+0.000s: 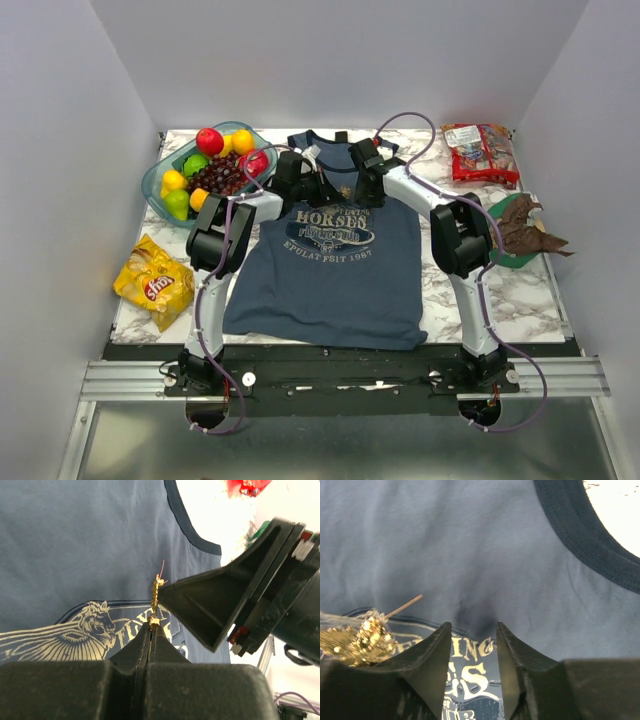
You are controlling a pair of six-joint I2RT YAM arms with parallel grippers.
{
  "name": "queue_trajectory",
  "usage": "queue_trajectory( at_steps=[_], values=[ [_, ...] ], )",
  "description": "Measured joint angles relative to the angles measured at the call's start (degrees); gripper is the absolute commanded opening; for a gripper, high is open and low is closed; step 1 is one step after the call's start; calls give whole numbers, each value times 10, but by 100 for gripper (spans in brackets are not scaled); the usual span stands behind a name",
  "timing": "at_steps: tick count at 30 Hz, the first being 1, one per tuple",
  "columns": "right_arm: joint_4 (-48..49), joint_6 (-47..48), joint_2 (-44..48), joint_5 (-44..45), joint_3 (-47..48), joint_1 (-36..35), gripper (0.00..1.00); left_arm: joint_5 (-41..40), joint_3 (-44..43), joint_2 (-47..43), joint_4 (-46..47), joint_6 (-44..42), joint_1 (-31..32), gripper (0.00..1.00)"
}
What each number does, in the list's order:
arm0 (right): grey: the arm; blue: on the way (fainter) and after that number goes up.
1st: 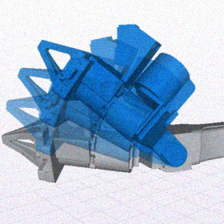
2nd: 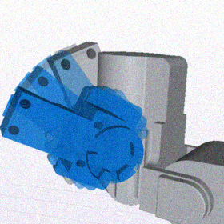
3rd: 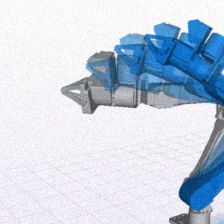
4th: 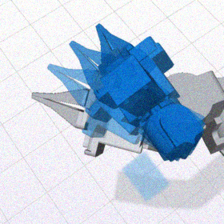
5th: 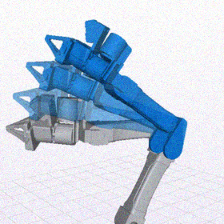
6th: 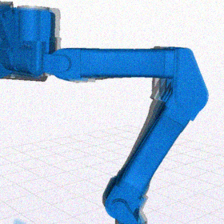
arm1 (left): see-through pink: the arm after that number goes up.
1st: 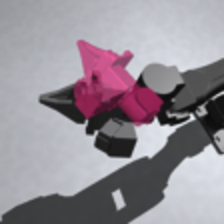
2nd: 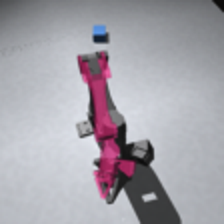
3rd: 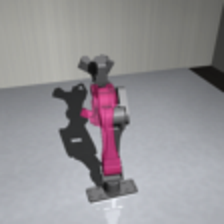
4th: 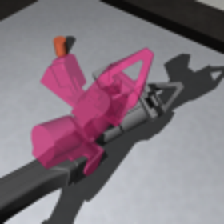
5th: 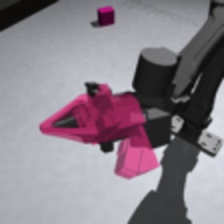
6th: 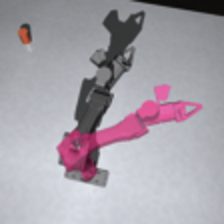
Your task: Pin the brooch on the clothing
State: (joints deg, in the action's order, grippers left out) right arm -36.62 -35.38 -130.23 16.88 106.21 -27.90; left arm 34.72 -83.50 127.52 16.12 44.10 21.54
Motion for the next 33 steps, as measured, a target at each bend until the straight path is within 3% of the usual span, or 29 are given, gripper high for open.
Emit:
queue_trajectory(
  at_steps=[8, 13, 33],
  values=[
    [-11, -8, -15, 4, 13, 0, 12, 38, -1, 29, 17, 16, 0, 0],
    [-10, -9, -15, 4, 13, 0, 1, 52, -11, 42, 14, 16, 0, 0],
    [28, -11, -2, 4, -23, 0, 1, 76, -52, 84, 13, 25, 0, 0]
  ],
)
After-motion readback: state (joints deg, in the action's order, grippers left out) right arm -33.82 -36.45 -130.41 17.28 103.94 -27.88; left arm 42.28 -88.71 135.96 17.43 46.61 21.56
